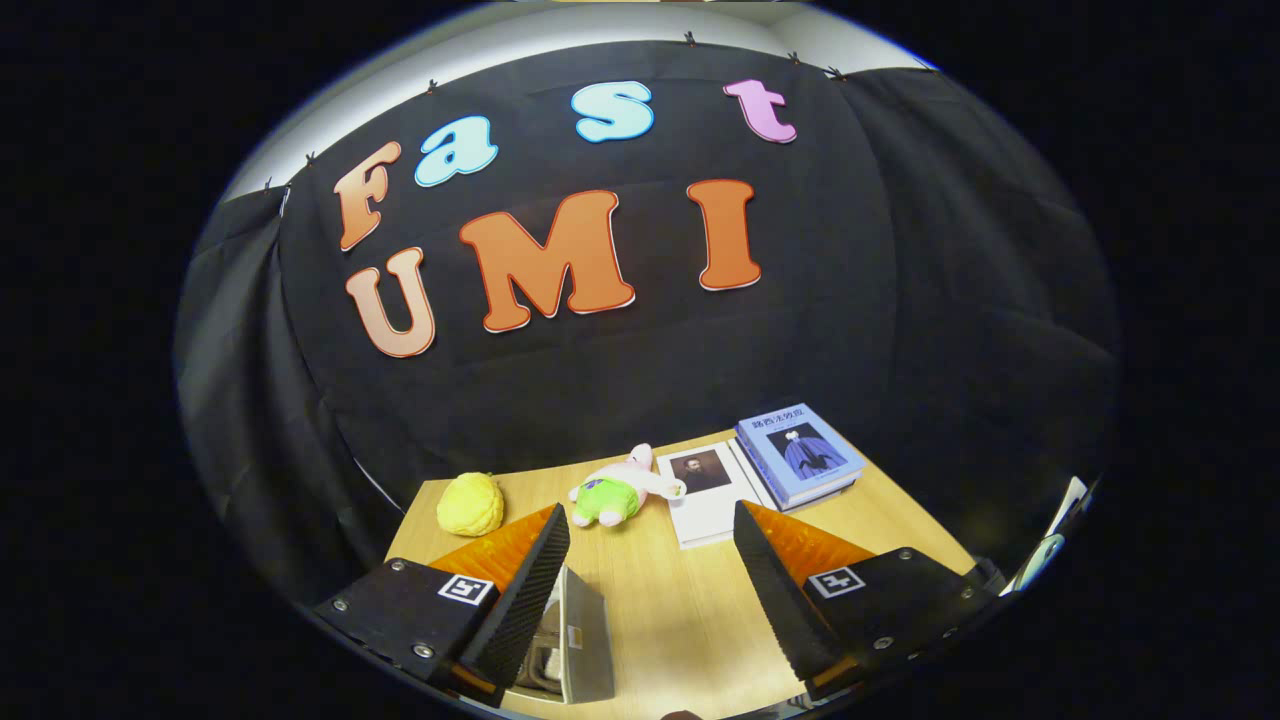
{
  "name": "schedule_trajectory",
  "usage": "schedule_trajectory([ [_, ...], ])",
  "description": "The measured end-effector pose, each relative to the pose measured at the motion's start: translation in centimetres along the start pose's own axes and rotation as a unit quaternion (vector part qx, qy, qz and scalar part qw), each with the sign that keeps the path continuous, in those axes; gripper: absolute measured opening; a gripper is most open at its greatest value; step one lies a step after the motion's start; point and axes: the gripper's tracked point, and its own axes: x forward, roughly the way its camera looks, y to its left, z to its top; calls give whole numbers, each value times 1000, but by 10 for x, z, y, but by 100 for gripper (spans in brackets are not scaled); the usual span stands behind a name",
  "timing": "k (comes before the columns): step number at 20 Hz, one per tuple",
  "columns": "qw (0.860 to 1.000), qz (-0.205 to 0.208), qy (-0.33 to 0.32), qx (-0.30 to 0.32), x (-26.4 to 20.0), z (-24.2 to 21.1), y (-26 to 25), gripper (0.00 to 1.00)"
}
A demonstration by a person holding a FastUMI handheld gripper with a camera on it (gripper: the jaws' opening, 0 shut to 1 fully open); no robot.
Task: Open the storage box then place both shoes into the box .Put the left shoe in first, then the right shoe, with the right side of both shoes facing outward in a uniform manner.
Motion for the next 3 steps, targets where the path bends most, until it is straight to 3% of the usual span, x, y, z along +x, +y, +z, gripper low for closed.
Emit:
schedule_trajectory([
  [3,999,-5,-43,-22,-10,22,-10,98],
])
